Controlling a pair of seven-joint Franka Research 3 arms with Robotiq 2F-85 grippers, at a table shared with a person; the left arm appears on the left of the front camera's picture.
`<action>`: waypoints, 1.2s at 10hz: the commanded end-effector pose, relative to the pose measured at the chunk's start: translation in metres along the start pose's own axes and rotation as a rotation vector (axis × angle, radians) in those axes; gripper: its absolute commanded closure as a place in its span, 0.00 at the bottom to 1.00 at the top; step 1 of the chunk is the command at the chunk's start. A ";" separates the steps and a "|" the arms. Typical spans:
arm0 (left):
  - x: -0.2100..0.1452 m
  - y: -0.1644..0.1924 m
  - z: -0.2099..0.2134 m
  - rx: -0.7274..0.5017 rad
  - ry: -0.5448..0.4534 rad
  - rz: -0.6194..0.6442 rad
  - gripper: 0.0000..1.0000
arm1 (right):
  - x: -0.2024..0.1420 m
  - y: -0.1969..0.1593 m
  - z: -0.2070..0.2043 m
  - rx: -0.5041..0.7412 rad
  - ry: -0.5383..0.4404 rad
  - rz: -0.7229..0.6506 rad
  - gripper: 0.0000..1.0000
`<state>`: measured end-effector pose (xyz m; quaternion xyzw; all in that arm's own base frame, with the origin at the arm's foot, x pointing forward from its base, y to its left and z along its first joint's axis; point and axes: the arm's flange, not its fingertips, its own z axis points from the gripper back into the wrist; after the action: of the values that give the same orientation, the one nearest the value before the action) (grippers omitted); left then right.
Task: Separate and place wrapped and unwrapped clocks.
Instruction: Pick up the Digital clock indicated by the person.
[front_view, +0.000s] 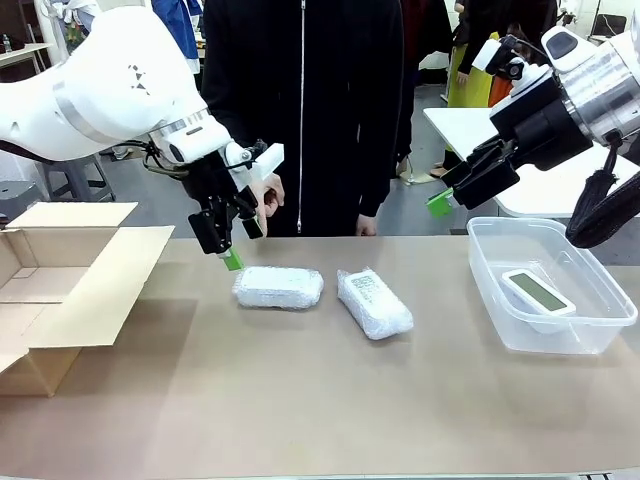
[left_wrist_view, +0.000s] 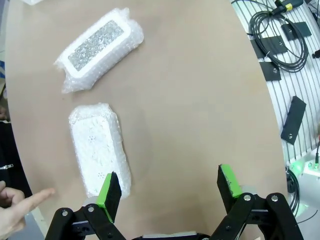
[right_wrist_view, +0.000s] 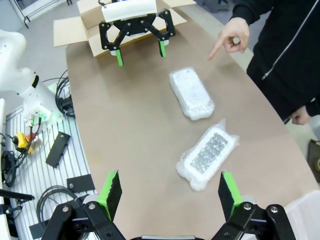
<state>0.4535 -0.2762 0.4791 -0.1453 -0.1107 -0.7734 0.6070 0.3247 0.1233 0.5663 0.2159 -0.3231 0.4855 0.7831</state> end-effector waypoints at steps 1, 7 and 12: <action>0.002 0.043 -0.024 0.019 0.063 -0.001 0.00 | 0.000 -0.001 -0.001 0.014 -0.012 -0.002 0.00; 0.005 0.082 -0.092 0.072 0.164 0.008 0.00 | 0.000 -0.001 -0.001 0.014 -0.012 -0.002 0.00; -0.010 0.099 -0.117 0.093 0.239 0.025 0.00 | 0.000 -0.001 -0.001 0.014 -0.012 -0.002 0.00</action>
<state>0.5338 -0.3277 0.3691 -0.0373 -0.0741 -0.7795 0.6209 0.3247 0.1232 0.5663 0.2159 -0.3232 0.4854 0.7832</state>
